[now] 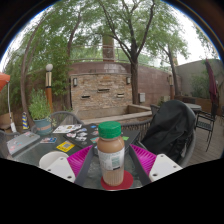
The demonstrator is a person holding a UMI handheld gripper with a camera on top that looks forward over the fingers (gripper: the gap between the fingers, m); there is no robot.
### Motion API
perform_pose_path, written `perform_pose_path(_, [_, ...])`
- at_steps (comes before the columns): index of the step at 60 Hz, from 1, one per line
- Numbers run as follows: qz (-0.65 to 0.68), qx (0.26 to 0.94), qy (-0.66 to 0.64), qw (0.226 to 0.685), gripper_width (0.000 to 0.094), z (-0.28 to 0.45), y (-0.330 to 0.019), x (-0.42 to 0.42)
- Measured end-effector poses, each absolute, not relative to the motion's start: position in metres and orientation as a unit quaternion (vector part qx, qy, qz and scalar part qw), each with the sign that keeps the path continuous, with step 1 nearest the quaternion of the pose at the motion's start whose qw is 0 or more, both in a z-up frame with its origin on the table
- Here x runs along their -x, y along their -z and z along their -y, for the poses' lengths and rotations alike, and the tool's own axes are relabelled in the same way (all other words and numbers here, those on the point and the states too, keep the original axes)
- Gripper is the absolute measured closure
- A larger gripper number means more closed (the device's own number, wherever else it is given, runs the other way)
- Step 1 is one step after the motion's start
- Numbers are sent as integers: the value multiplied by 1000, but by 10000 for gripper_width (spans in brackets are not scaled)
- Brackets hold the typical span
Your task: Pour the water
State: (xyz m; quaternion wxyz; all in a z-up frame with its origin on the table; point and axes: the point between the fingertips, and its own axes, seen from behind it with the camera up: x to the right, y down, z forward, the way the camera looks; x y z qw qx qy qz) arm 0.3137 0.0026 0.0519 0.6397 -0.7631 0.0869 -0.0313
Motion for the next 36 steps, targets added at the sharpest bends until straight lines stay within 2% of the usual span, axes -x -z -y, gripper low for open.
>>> perform_pose_path(3, [-88,760,35,643,88,4,-56,-313])
perform_pose_path(16, [-93,768,44,632,106,56,-81,-293])
perform_pose_path(36, [-97,754,37,648,109,202,-138,-228])
